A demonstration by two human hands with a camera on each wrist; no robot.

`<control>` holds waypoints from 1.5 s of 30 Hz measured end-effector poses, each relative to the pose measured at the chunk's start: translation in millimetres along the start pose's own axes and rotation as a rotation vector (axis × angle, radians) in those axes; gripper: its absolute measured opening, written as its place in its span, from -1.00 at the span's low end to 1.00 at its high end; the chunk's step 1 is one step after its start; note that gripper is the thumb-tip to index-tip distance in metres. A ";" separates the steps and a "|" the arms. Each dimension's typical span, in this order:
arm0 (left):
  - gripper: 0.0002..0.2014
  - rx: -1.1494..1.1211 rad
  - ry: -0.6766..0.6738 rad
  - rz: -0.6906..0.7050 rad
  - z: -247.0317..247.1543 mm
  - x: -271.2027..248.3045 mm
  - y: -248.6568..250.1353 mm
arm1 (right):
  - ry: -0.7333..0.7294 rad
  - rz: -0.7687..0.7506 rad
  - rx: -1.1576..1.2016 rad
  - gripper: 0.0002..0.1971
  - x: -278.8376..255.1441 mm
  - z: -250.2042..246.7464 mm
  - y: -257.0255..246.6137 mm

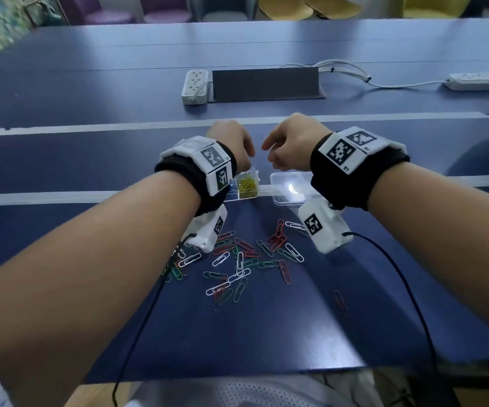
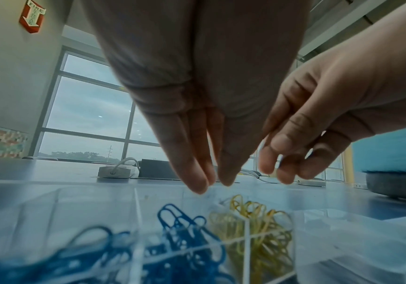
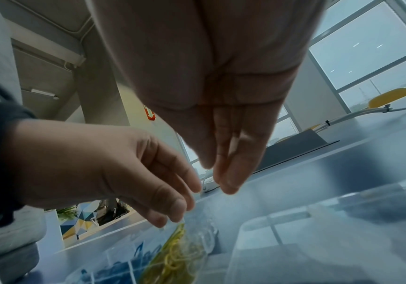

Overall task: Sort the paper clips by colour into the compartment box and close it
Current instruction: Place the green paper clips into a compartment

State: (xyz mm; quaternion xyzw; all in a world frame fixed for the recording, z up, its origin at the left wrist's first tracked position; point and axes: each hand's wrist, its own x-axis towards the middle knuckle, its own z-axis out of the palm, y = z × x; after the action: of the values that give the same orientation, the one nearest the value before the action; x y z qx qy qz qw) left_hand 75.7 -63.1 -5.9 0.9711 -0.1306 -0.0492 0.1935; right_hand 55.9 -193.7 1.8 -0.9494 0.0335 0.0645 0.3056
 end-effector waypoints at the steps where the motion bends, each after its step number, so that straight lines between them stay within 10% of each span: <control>1: -0.77 -0.005 -0.008 -0.002 0.5 0.2 -0.1 | -0.008 -0.007 0.001 -0.72 -2.6 -1.5 3.2; 10: -0.84 -0.004 0.036 0.129 -5.7 -14.5 5.0 | -0.111 -0.108 -0.227 -0.86 -45.5 -10.7 19.9; 30: -0.74 0.414 -0.473 0.126 -3.3 -88.1 -13.2 | -0.191 -0.181 -0.485 -0.76 -77.3 16.1 18.5; 45: -0.92 0.492 -0.437 0.191 -2.7 -106.0 -18.4 | -0.131 -0.128 -0.461 -0.73 -82.4 17.0 17.6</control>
State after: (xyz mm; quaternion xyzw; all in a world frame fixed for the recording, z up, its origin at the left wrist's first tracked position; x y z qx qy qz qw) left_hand -21.4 -16.8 -5.8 0.9386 -0.2671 -0.2049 -0.0754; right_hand -29.2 -196.0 -10.2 -0.9879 -0.0624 0.1125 0.0861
